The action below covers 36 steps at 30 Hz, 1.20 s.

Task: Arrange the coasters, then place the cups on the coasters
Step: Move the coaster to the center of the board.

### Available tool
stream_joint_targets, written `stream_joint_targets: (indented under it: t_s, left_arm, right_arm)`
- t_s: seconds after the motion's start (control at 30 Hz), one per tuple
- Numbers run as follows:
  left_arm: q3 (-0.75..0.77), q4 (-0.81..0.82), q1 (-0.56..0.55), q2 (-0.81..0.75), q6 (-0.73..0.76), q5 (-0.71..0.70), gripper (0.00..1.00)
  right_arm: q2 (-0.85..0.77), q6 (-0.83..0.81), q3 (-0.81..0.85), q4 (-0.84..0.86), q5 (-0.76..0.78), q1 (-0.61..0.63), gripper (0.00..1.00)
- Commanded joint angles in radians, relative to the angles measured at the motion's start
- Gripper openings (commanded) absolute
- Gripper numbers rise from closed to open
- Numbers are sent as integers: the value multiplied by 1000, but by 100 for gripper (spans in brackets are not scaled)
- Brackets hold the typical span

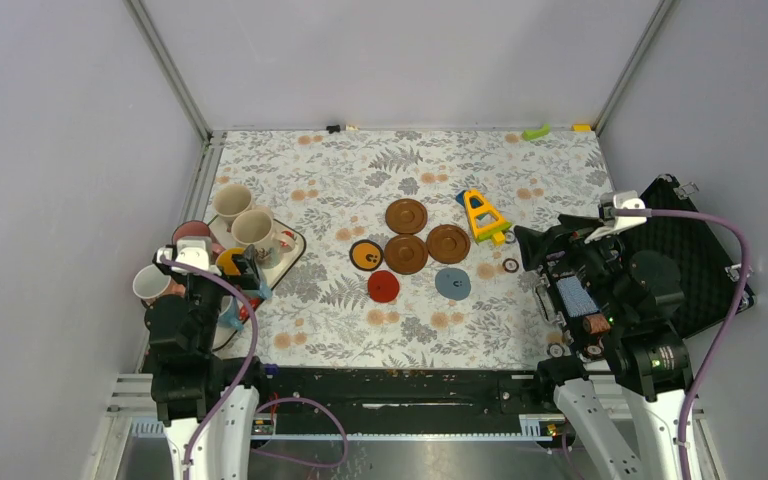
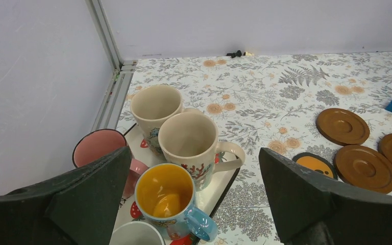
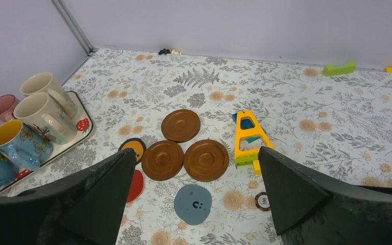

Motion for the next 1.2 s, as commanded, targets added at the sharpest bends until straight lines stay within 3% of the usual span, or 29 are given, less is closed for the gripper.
stream_joint_targets:
  t_s: [0.0, 0.13, 0.27, 0.4, 0.53, 0.63, 0.8, 0.97, 1.17]
  left_arm:
    - [-1, 50, 9, -13, 19, 46, 99]
    - [-2, 44, 18, 1, 31, 50, 99]
    - [-12, 17, 18, 37, 134, 120, 99]
    - [-50, 37, 18, 111, 225, 113, 99]
    - [-141, 129, 18, 204, 186, 78, 99]
    - [-144, 109, 17, 259, 207, 89, 99]
    - [-189, 147, 18, 288, 218, 126, 99]
    - [-189, 184, 18, 304, 196, 54, 99]
    - [-213, 208, 18, 296, 198, 56, 99]
  right_arm:
    - [-6, 1, 2, 62, -11, -11, 98]
    - [2, -72, -120, 212, -92, -10, 98]
    - [31, -168, -250, 336, -59, -25, 98]
    - [56, -146, -267, 341, -116, -47, 98]
    - [62, -122, -301, 372, -222, -51, 98]
    - [76, -119, -311, 383, -240, -59, 98]
    - [103, -121, -301, 365, -261, -64, 99]
    - [160, -51, -251, 343, -271, -65, 98]
    - [429, -58, 28, 139, -259, -65, 94]
